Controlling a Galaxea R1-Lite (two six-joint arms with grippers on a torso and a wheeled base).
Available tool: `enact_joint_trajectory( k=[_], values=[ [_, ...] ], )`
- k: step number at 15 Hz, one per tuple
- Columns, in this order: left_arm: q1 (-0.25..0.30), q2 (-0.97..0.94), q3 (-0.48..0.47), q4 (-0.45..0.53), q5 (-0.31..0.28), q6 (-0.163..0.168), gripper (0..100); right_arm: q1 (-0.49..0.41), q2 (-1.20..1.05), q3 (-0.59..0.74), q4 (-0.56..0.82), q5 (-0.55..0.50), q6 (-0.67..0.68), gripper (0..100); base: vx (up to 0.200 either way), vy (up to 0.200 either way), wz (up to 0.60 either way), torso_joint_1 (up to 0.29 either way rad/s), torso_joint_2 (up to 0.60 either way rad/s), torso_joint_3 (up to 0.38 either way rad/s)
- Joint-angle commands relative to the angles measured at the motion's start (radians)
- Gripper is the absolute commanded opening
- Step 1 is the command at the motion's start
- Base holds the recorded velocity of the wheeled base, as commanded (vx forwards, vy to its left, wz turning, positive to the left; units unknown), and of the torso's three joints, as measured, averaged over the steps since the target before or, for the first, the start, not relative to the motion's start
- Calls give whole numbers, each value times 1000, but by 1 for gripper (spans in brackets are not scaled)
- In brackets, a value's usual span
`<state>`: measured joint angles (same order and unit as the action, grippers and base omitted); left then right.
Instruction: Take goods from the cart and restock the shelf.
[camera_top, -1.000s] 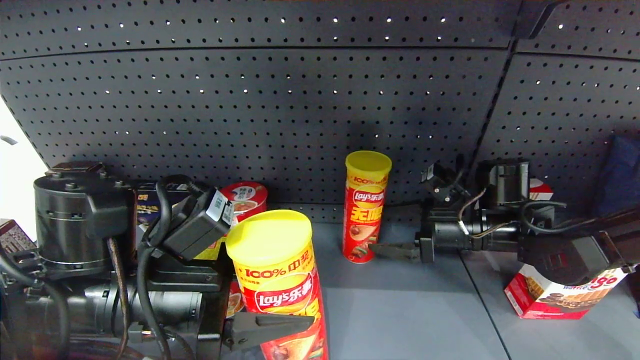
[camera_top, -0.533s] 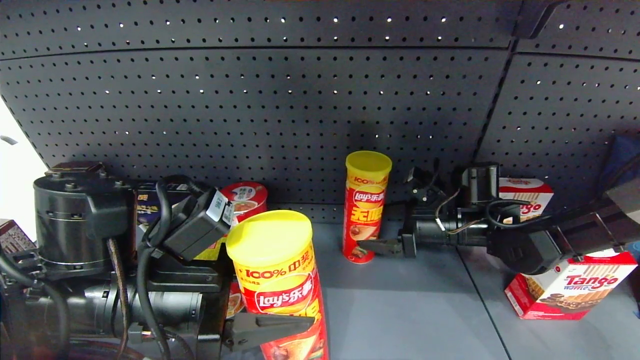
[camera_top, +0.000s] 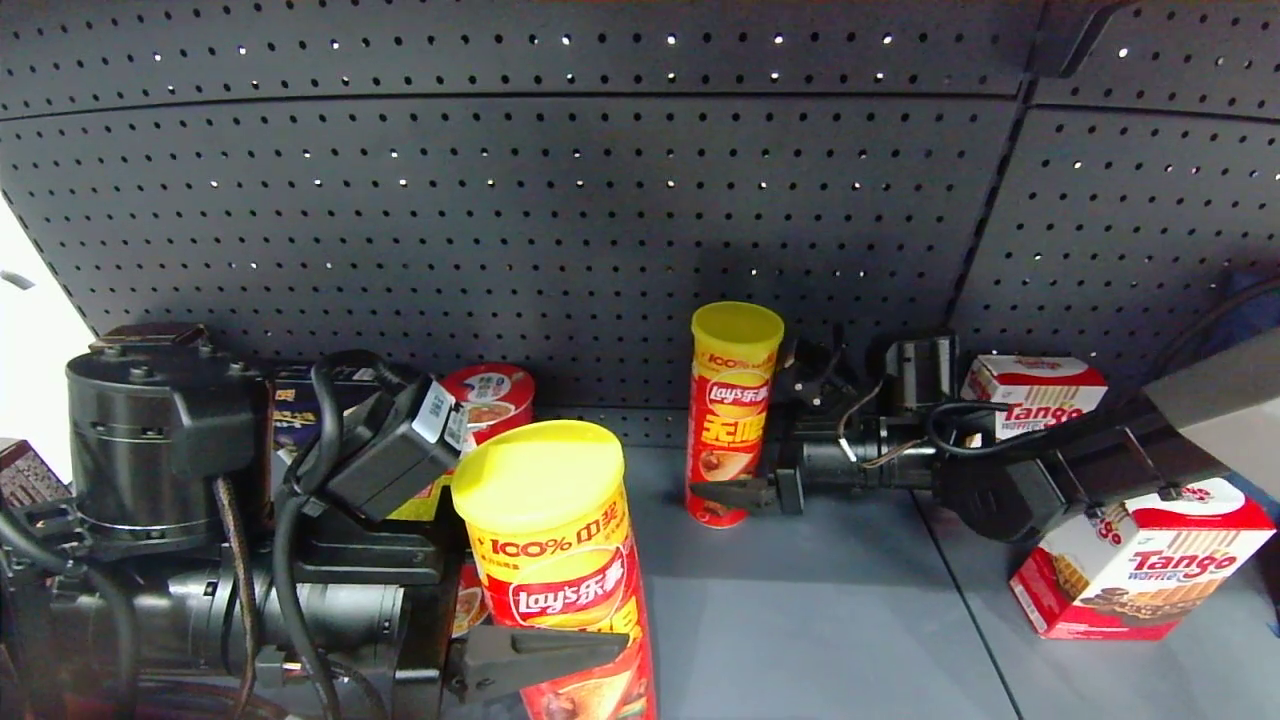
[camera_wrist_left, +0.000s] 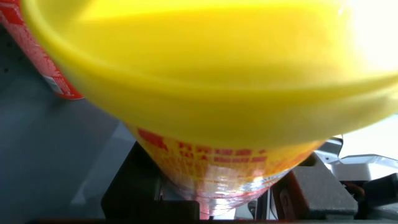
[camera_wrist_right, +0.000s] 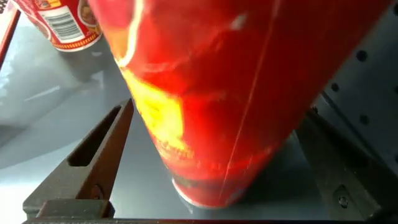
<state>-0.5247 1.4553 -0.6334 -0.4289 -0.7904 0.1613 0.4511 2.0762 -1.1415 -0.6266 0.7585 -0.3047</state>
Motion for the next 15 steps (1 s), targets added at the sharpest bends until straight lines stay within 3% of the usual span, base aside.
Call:
enact_joint_trajectory(
  k=[1, 7, 15],
  values=[
    [2, -3, 1, 1, 0, 0, 0, 11, 22, -7, -16, 22, -1, 0, 0, 0, 0, 0, 0, 0],
    [3, -3, 8, -1, 2, 0, 0, 9, -87, 100, -25, 22, 2, 0, 0, 0, 0, 0, 0, 0],
    [3, 3, 3, -1, 10, 1, 0, 66, -329, 401, -48, -33, 4, 0, 0, 0, 0, 0, 0, 0]
  ],
)
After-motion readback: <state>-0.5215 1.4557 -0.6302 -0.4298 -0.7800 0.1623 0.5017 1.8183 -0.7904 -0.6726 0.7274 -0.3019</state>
